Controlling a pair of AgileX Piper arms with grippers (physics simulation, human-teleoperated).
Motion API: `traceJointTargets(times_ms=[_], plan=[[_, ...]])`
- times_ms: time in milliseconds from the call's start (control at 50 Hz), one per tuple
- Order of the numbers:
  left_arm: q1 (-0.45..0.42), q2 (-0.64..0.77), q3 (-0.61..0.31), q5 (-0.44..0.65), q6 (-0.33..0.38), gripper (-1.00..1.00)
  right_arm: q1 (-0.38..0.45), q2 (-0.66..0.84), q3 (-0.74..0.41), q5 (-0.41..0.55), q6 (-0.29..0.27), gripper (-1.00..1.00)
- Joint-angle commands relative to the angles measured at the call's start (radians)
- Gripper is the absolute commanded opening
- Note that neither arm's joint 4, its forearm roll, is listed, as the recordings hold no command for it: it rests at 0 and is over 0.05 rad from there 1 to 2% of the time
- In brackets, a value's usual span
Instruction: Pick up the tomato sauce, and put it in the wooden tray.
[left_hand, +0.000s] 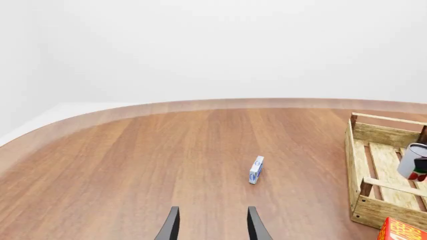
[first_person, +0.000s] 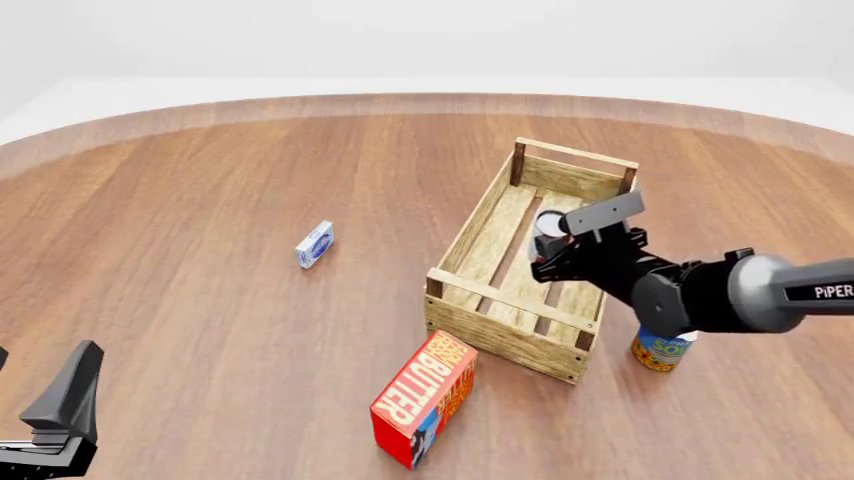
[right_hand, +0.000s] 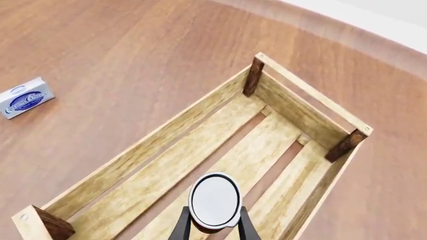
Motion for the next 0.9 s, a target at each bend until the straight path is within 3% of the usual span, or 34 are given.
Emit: traceJointTargets(times_ms=[20, 420, 440, 900], plan=[[0.000, 0.000, 0.000, 0.000, 0.000, 1.00, -0.003, 0.021, -0.010, -0.011, 0.016, -1.00], [0.000, 0.000, 0.000, 0.000, 0.000, 1.00, -0.007, 0.014, -0.004, -0.020, 0.019, -1.00], [0.000, 0.000, 0.000, 0.000, 0.000, 1.00, -0.006, 0.010, -0.002, -0.020, 0.023, 1.00], [0.000, 0.000, 0.000, 0.000, 0.000, 1.00, -0.015, -0.023, 0.003, 0.007, 0.010, 1.00]])
